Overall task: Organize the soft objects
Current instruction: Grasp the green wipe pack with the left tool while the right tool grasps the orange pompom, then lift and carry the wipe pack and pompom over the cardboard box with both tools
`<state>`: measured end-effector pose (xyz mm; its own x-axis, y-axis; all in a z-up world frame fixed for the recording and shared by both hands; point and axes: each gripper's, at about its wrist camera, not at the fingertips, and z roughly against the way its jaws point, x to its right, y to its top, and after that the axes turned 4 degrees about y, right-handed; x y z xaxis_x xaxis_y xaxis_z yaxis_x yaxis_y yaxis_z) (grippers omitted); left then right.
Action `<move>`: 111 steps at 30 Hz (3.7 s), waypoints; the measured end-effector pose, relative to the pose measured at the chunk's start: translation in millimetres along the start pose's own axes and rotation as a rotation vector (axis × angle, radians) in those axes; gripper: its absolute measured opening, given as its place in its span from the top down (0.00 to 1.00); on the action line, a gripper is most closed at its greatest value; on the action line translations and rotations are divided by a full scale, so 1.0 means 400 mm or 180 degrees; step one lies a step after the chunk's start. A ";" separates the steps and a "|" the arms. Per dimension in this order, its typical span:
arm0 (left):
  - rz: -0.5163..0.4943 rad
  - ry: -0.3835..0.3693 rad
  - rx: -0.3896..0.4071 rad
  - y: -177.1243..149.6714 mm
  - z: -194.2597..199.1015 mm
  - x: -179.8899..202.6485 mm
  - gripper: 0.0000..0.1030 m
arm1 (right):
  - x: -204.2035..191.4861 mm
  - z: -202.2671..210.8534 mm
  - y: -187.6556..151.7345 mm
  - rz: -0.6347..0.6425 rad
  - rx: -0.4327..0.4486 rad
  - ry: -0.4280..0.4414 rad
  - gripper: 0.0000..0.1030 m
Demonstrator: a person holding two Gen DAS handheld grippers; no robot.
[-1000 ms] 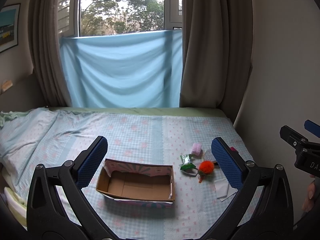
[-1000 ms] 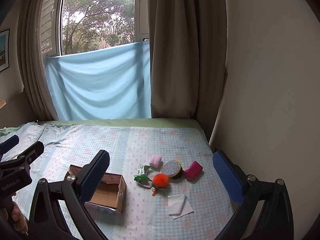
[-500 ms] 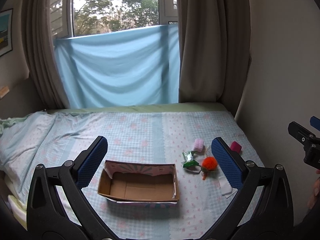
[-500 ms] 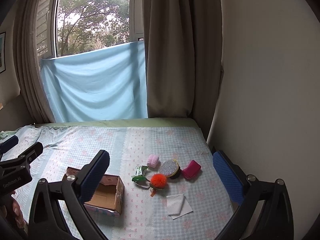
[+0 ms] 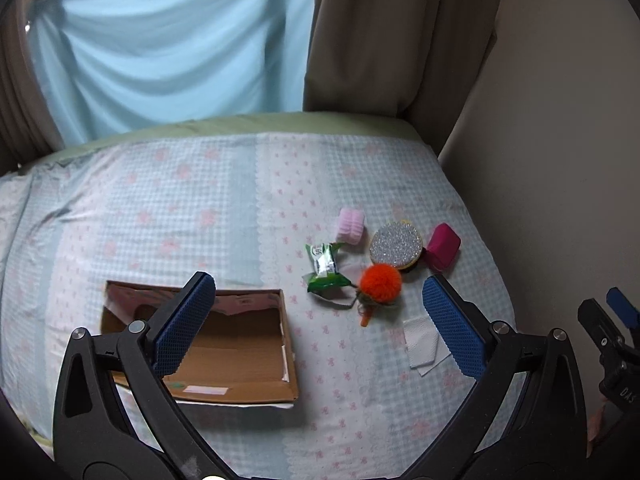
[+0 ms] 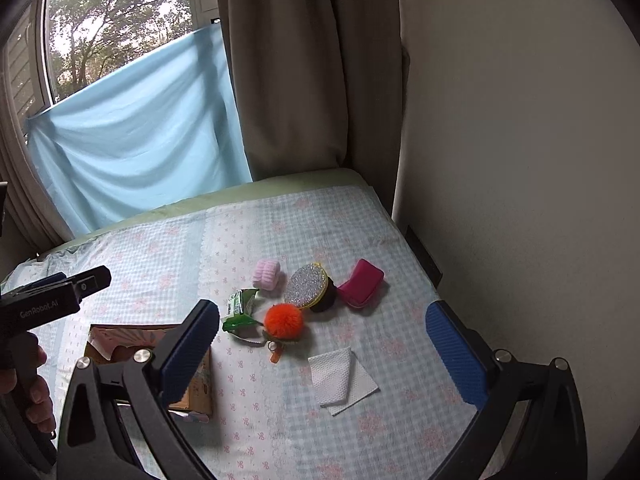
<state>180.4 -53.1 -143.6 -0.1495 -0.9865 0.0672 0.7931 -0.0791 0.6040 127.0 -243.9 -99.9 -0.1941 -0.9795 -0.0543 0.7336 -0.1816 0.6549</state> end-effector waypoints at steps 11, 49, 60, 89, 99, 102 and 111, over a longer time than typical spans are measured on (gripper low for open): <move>0.0066 -0.0080 -0.1121 0.074 -0.516 0.027 0.01 | 0.071 -0.376 -0.083 -0.0229 -0.0489 0.0200 0.00; 0.0279 -0.0270 -0.1917 -0.032 -0.990 0.041 0.71 | -0.006 -0.888 -0.242 -0.0655 -0.0920 0.0710 0.69; 0.0391 -0.0349 -0.1684 0.040 -0.851 0.014 0.71 | -0.010 -0.794 -0.195 -0.0604 -0.0672 0.0697 0.69; 0.0774 -0.0338 -0.0653 0.081 -0.053 -0.340 0.71 | -0.395 -0.098 0.055 0.0125 0.0060 0.0797 0.69; 0.0604 -0.0016 -0.0744 -0.040 0.006 -0.602 0.71 | -0.630 -0.102 -0.027 0.0295 -0.0131 0.0958 0.69; 0.0370 0.0134 -0.0831 -0.080 -0.021 -0.633 0.71 | -0.687 -0.129 -0.070 0.0349 -0.0253 0.1005 0.69; 0.0152 0.0172 -0.1262 -0.168 -0.181 -0.667 0.71 | -0.770 -0.291 -0.153 0.0389 -0.0835 0.1048 0.69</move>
<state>209.5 204.9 -259.7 -0.0842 -0.9957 0.0395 0.9662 -0.0719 0.2474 217.5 58.9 -211.0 0.0913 -0.9630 -0.2534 0.8870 -0.0370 0.4602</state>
